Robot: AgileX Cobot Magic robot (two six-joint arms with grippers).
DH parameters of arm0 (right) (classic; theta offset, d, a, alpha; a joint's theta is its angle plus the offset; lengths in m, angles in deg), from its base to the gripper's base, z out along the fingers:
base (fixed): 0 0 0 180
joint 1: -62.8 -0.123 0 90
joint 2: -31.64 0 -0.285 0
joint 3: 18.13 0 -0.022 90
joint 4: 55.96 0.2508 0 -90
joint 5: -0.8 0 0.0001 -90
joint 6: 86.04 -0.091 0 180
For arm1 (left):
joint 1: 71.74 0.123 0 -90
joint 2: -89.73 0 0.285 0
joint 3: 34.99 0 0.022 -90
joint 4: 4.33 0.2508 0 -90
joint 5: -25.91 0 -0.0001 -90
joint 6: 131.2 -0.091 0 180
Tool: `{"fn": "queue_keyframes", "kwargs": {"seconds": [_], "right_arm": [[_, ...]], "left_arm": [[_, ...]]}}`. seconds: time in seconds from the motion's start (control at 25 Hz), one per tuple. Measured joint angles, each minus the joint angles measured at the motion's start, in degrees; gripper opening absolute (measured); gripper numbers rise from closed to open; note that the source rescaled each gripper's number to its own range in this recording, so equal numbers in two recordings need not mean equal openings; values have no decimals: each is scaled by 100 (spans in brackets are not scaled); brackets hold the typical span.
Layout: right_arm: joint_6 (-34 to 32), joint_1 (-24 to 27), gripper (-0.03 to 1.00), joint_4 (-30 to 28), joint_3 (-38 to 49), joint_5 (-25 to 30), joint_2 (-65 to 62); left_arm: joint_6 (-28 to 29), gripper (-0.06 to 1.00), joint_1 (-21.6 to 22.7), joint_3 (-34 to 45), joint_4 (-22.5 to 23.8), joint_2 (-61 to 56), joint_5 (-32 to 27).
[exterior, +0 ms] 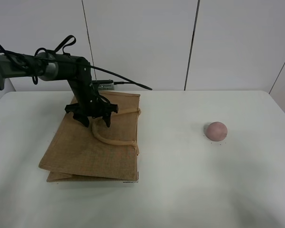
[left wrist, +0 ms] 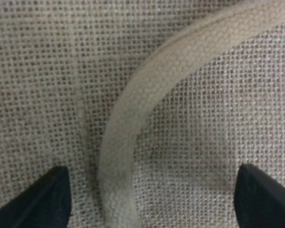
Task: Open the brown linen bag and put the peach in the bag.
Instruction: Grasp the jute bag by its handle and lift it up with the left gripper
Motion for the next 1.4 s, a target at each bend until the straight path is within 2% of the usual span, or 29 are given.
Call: {"fn": "queue_keyframes", "kwargs": {"seconds": [0.4, 0.48, 0.52, 0.6, 0.76, 0.8, 0.84, 0.92, 1.0, 1.24, 1.4], "right_arm": [[0, 0, 100, 0, 0, 0, 0], [0, 0, 100, 0, 0, 0, 0], [0, 0, 100, 0, 0, 0, 0], [0, 0, 100, 0, 0, 0, 0], [0, 0, 100, 0, 0, 0, 0], [0, 0, 100, 0, 0, 0, 0], [0, 0, 100, 0, 0, 0, 0], [0, 0, 100, 0, 0, 0, 0], [0, 0, 100, 0, 0, 0, 0], [0, 0, 100, 0, 0, 0, 0], [0, 0, 100, 0, 0, 0, 0]], "left_arm": [[-5, 100, 0, -54, 7, 452, 35], [-5, 95, 0, -68, 15, 469, 17], [-5, 90, 0, -68, 35, 468, 4], [-5, 72, 5, -68, 73, 470, -21], [-5, 22, 10, -87, 135, 470, -90], [-5, 13, 10, -105, 146, 458, -108], [-5, 9, 10, -116, 146, 452, -129], [0, 9, 10, -150, 149, 410, -213], [0, 0, 10, -272, 170, 374, -397], [-58, 0, 10, -1113, 438, -130, -1379], [-464, 0, 10, -1965, 516, -326, -2153]]}}
